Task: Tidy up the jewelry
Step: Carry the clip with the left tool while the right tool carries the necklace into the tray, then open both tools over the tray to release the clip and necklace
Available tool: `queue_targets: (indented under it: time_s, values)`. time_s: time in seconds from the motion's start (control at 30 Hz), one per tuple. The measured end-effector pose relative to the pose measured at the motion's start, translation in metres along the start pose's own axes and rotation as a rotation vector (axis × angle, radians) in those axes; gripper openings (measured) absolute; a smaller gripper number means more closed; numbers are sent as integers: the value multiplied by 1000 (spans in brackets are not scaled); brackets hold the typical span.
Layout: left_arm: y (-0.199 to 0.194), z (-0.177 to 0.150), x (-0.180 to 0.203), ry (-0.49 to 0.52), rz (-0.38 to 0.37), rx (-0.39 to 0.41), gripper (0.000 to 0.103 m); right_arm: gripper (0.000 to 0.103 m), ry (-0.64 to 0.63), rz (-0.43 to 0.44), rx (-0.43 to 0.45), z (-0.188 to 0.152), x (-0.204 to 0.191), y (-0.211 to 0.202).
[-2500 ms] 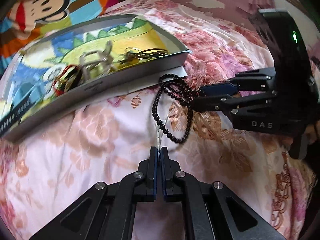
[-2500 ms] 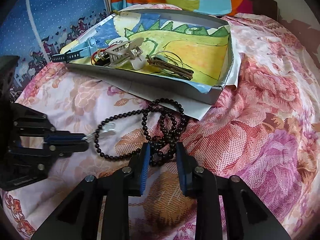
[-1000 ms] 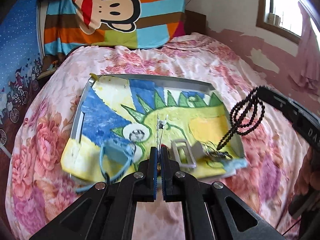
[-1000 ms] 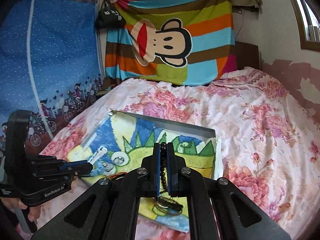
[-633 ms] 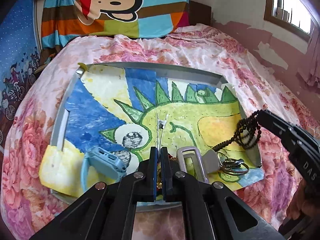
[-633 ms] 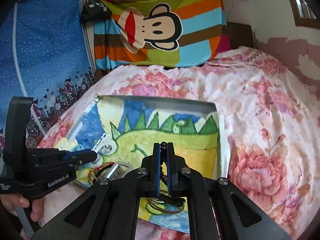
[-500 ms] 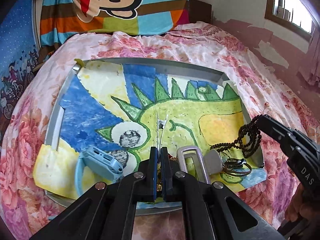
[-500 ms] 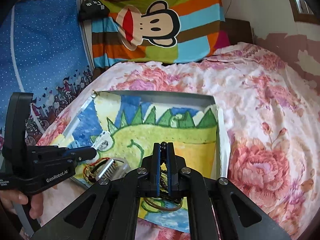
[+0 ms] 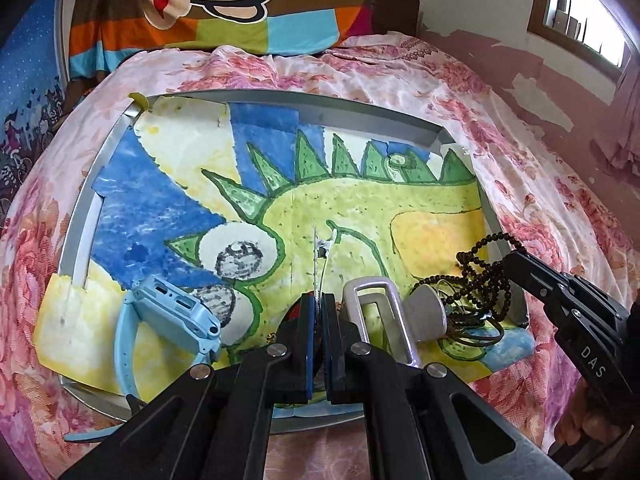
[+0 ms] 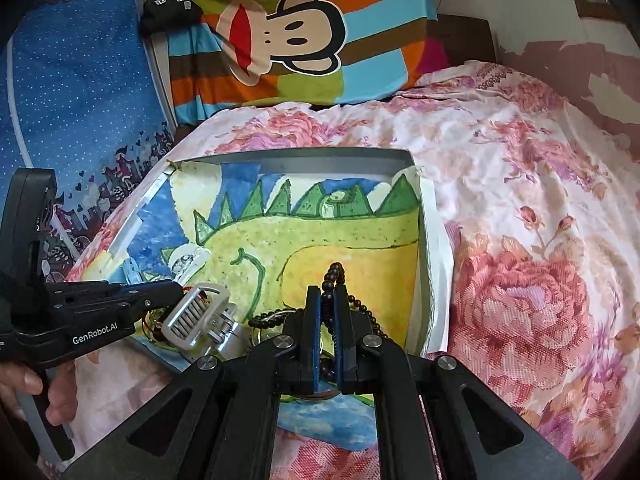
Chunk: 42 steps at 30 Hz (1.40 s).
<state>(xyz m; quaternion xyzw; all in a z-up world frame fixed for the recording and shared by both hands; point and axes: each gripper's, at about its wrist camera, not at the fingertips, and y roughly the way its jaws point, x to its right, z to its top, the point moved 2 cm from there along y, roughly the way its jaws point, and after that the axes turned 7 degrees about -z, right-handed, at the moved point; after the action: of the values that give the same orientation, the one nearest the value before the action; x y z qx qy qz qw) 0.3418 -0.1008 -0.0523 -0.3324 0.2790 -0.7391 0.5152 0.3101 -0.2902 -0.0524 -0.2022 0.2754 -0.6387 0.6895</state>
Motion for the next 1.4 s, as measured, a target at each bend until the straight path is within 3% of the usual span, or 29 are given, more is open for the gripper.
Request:
queue_targets:
  time_s: [0.5,0.57,0.63,0.7,0.87,0.93,1.3,1.4]
  values:
    - [-3,0,3,5,5,16,5,6,5,-32,-33,-5,8,7]
    - [-6,0,4,6,-2,26,14,8,2,-38,-33,-5,9,6]
    - [-11,1,5,3,-2,48,38,13,1,-43,-29,-5,10,4]
    - [-19,2,5,-3,-1,88,49,24,5,-46,-19,-4,11,0]
    - [-32,6,4,-14,-1,129,55,31,8,-54,9,0,12,-9]
    - [-38,7,4,-17,2,148,67,35,12,-57,23,2,13,-14]
    - [-86,1,6,-28,27,279,97,78,27,-66,131,10,16,-60]
    - [-101,-2,7,-30,28,319,100,90,28,-64,162,12,15,-76]
